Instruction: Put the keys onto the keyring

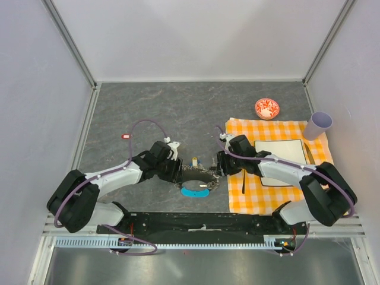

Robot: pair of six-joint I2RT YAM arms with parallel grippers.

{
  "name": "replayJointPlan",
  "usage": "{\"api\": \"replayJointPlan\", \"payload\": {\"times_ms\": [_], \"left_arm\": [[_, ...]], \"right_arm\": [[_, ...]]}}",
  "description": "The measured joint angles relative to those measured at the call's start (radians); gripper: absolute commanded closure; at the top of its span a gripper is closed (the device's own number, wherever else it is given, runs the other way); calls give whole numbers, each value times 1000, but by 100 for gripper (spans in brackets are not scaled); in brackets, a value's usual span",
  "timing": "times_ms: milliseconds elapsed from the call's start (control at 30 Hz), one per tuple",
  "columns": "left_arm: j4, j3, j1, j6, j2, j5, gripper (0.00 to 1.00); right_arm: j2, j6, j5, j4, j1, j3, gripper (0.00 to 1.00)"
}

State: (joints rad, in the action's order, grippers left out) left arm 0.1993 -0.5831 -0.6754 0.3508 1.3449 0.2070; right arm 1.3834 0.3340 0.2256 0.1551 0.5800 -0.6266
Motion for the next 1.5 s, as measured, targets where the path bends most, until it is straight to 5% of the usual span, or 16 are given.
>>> {"api": "replayJointPlan", "payload": {"times_ms": [300,467,900,1500], "left_arm": [[-26,71,76,12,-138,-17,43],[-50,104,85,18,-254,-23,42],[-159,162,85,50,-312,31,44],[-31,-177,-119,-119,138,131,51]], "right_arm": [[188,32,26,-128,160,-103,58],[237,11,0,-158,187,-183,48],[-6,-19,-145,-127,242,-61,43],[-205,33,-257,-121,250,92,44]]}}
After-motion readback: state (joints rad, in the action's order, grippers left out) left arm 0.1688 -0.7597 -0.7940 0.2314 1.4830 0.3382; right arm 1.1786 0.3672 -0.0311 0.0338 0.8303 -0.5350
